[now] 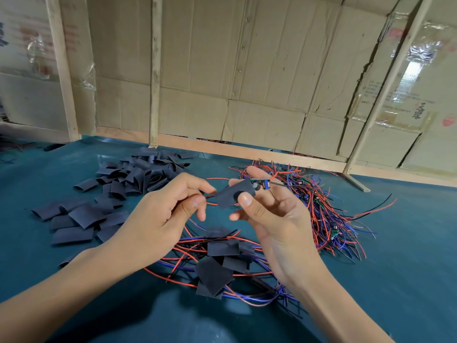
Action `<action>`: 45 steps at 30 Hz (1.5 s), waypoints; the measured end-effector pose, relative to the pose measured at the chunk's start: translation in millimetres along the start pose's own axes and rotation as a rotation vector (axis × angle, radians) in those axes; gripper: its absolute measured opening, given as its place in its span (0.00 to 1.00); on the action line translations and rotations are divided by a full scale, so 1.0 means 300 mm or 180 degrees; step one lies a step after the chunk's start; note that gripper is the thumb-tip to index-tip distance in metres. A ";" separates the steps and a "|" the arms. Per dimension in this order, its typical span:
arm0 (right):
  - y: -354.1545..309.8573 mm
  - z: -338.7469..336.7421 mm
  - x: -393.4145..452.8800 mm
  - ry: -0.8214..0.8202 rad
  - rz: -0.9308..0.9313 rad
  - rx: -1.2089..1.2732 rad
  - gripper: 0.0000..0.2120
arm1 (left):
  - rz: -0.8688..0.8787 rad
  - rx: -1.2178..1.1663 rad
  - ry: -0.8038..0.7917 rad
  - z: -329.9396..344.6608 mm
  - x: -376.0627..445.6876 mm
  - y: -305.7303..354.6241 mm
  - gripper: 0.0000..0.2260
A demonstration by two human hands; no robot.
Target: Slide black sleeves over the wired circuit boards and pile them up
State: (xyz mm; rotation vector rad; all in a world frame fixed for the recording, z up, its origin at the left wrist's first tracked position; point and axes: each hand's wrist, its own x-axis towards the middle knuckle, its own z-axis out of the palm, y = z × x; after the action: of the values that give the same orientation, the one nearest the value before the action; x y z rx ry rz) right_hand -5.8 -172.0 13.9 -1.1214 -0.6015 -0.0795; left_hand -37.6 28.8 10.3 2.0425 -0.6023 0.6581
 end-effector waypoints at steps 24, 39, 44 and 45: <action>-0.027 0.007 -0.010 -0.0094 -0.0324 -0.0712 0.24 | -0.0560 -0.1477 -0.0140 0.008 0.019 -0.026 0.12; -0.021 -0.005 -0.009 -0.0269 -0.0301 -0.0463 0.22 | -0.0803 -0.1829 -0.0074 0.002 0.026 -0.012 0.08; -0.019 0.001 -0.004 -0.0274 -0.0079 0.0057 0.21 | -0.0559 -0.1552 0.0070 0.016 0.018 0.014 0.06; -0.019 0.001 -0.004 -0.0248 -0.0035 0.0157 0.20 | -0.0571 -0.1503 0.0090 0.021 0.014 0.017 0.05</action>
State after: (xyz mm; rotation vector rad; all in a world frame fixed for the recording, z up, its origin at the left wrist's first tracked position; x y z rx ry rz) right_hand -8.8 -174.7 18.2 -1.0771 -0.6760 -0.0304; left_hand -36.2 20.1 13.3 1.6188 -0.4952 0.3920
